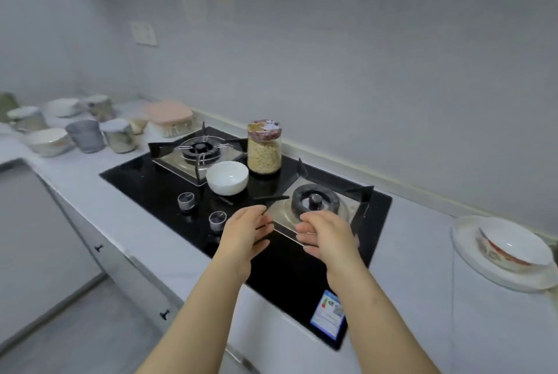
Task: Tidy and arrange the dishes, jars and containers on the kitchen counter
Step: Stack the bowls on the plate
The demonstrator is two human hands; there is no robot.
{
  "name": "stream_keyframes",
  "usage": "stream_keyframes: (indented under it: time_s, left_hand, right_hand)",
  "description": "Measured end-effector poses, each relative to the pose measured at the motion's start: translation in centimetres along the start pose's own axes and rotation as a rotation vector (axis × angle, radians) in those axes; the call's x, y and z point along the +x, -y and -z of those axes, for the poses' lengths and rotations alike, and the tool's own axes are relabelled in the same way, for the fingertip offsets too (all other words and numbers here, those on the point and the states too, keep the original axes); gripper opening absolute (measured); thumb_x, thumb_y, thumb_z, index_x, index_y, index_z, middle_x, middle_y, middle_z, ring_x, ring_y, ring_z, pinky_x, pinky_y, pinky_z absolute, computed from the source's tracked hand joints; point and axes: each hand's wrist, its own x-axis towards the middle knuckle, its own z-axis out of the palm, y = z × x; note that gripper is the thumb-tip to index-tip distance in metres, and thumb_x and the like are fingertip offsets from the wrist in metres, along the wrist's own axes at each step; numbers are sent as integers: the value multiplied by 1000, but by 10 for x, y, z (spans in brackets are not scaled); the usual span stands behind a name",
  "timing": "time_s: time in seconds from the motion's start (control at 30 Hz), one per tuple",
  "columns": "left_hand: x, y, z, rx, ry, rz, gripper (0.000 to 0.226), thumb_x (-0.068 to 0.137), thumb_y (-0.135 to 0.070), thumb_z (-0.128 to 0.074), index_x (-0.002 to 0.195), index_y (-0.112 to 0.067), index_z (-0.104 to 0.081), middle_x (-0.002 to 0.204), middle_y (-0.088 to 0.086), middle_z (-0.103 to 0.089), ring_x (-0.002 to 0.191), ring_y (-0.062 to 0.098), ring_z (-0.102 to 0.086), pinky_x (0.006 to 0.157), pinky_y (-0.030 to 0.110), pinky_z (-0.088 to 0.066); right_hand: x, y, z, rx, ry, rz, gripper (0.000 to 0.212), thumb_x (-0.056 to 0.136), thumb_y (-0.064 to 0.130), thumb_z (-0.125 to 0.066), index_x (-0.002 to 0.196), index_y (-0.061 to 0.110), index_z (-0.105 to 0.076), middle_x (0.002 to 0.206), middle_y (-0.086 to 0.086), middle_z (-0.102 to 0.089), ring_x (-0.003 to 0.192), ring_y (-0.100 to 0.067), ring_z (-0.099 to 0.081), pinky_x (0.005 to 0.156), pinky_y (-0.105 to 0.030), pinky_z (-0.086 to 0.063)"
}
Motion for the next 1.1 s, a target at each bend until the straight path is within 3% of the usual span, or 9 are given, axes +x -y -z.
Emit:
stream_keyframes:
  time_s: [0.13,0.27,0.4,0.5,0.6,0.77,1.1]
  left_hand:
    - [4,-28,74,-11,-92,-33,13,92,-24,-53,100,-17,-61,90,1,-67,86,15,-64,80,31,-50]
    - [10,-58,157,-27,-187,-105,11,91,-23,-54,98,-17,-60,92,1,-67,89,17,-64,79,32,-49]
    - [13,-77,233,-60,-294,-146,18,94,-25,-52,109,-16,-58,99,4,-66,97,20,-63,76,31,-49]
    - [11,-84,286,-90,-367,-155,12,94,-25,-53,101,-17,-59,96,4,-66,92,19,-63,73,30,-47]
    - [8,-88,324,-117,-418,-156,6,93,-23,-54,90,-19,-58,89,2,-65,84,17,-62,70,29,-46]
    - [6,-96,382,-156,-522,-152,8,94,-19,-51,89,-17,-56,86,2,-62,78,16,-58,66,28,-44]
    - [64,-129,482,-218,-708,-111,8,95,-22,-52,93,-19,-58,90,1,-65,85,17,-61,72,30,-46]
  right_hand:
    - [-11,-3,-80,-24,108,-18,9,92,18,-53,93,17,-61,91,-5,-68,82,-16,-63,69,-24,-49]
    - [-20,-9,-169,-38,223,-46,10,91,18,-54,95,15,-63,89,-6,-68,78,-15,-62,67,-25,-49]
    - [-31,-13,-246,-62,344,-70,9,92,14,-52,91,13,-61,85,-6,-65,75,-17,-60,69,-27,-48]
    - [-38,-23,-295,-71,430,-89,10,92,13,-51,92,11,-61,82,-6,-63,73,-17,-58,69,-27,-46]
    - [-44,-34,-332,-113,494,-101,11,92,14,-51,92,11,-61,83,-6,-64,72,-16,-59,69,-27,-46]
    - [-51,-44,-401,-153,625,-139,14,93,11,-49,82,13,-58,77,-4,-61,67,-15,-56,64,-25,-44]
    - [-8,-53,-534,-184,795,-214,15,93,10,-50,79,13,-55,74,-4,-58,59,-14,-52,57,-24,-38]
